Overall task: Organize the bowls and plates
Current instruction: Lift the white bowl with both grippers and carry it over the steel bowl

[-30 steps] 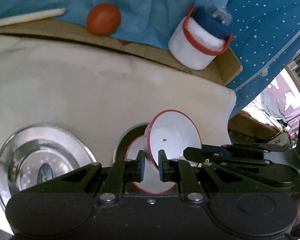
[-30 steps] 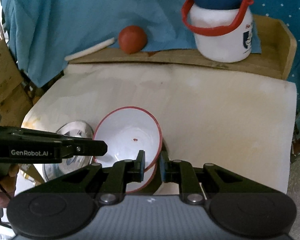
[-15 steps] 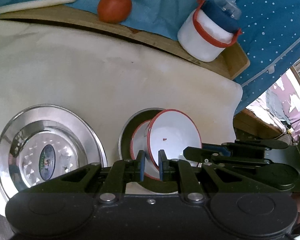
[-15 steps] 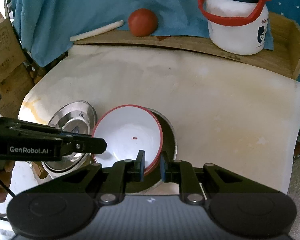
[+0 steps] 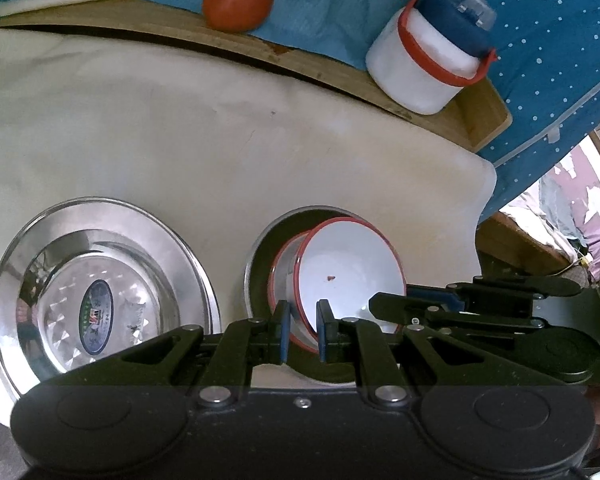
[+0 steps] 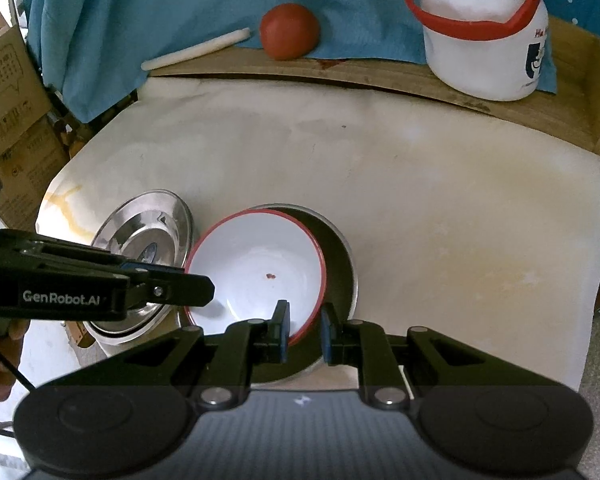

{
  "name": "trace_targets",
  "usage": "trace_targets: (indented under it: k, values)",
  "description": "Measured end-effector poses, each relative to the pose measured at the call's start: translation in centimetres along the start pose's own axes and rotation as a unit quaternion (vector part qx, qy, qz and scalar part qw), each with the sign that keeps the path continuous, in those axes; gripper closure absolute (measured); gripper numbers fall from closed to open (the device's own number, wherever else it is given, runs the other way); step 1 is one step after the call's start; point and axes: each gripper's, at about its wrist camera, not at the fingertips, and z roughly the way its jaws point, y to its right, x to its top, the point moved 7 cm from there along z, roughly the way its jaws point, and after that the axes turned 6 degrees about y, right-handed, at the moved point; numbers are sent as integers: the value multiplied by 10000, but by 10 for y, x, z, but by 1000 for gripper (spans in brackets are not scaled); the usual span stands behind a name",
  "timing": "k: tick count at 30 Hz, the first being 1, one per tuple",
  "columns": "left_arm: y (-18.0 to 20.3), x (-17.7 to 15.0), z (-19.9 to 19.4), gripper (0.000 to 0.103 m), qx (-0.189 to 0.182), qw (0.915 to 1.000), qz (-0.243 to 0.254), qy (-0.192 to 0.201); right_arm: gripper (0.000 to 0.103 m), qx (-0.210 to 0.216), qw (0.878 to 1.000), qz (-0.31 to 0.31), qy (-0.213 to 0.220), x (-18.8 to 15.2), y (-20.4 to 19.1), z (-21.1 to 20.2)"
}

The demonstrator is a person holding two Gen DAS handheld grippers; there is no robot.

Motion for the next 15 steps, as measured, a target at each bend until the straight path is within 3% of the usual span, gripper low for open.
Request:
trace_targets:
  k: [15]
  values:
    - [-1,2,8,89,5,10000,-4,-89,85,-34,10000,-35,-27,1,0,3]
